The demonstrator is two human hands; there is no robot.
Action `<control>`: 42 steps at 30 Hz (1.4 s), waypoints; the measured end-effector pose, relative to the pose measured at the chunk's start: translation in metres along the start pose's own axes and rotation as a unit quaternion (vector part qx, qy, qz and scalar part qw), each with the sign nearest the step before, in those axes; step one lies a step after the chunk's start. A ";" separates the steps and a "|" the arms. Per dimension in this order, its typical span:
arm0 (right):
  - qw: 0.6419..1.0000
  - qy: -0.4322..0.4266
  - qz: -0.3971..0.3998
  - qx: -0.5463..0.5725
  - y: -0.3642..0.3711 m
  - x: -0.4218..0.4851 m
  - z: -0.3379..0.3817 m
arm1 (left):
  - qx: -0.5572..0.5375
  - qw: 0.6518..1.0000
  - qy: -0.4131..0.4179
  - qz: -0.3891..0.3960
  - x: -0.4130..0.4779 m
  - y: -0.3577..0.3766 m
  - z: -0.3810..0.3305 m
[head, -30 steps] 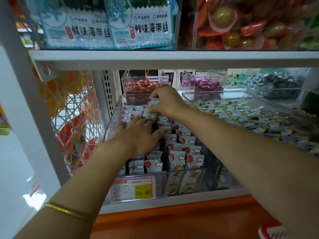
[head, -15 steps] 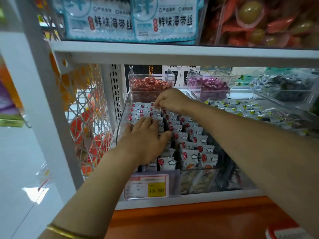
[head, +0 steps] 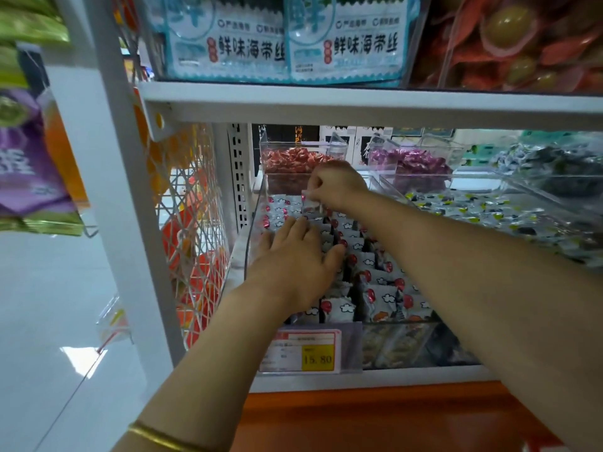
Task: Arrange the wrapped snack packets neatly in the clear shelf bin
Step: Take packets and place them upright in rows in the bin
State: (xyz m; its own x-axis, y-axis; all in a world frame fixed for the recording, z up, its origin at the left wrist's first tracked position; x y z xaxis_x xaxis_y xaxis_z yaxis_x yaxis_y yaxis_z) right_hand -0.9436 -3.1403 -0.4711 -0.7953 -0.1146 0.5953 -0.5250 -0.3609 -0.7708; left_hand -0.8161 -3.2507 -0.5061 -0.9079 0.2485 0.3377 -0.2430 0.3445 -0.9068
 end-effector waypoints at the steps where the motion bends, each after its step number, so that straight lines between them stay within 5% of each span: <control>1: 0.999 0.024 -0.015 0.042 -0.007 -0.001 -0.001 | -0.011 1.000 0.001 -0.017 0.000 -0.002 -0.001; 8: 0.932 0.133 -0.231 0.245 -0.075 -0.062 -0.006 | -0.132 0.982 -0.032 -0.133 -0.016 -0.021 -0.008; 14: 0.871 0.212 -0.202 0.395 -0.111 -0.140 -0.005 | -0.267 0.941 -0.080 -0.189 -0.043 -0.032 -0.019; 19: 0.762 0.284 -0.164 0.559 -0.122 -0.179 -0.007 | -0.385 0.901 -0.121 -0.160 -0.060 -0.036 -0.023; 22: 0.727 0.305 -0.147 0.597 -0.123 -0.187 -0.008 | -0.467 0.860 -0.147 -0.146 -0.064 -0.035 -0.025; 25: 0.712 0.310 -0.125 0.617 -0.124 -0.188 -0.008 | -0.518 0.826 -0.172 -0.143 -0.064 -0.032 -0.023; 32: 0.745 0.288 -0.118 0.590 -0.121 -0.191 -0.011 | -0.643 0.733 -0.189 -0.113 -0.060 -0.029 -0.018; 36: 0.727 0.307 -0.121 0.603 -0.121 -0.190 -0.012 | -0.702 0.675 -0.208 -0.090 -0.060 -0.031 -0.021; 42: 0.698 0.343 -0.117 0.617 -0.121 -0.190 -0.013 | -0.660 0.700 -0.226 -0.153 -0.062 -0.032 -0.027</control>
State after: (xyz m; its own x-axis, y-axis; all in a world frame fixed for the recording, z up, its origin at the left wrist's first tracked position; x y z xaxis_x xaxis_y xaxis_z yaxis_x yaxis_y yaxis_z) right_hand -0.7330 -3.0631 -0.4936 -0.9122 0.3981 0.0968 -0.3398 -0.8672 0.3641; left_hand -0.7424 -3.2527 -0.4914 -0.9702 -0.2285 0.0805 -0.1928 0.9295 0.3145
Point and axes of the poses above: each hand's wrist, its own x-axis towards the middle knuckle, its own y-axis out of the palm, z = x × y, the point moved 1 cm from there along x, towards the middle knuckle, and after that the axes turned 13 degrees about -z, right-handed, at the moved point
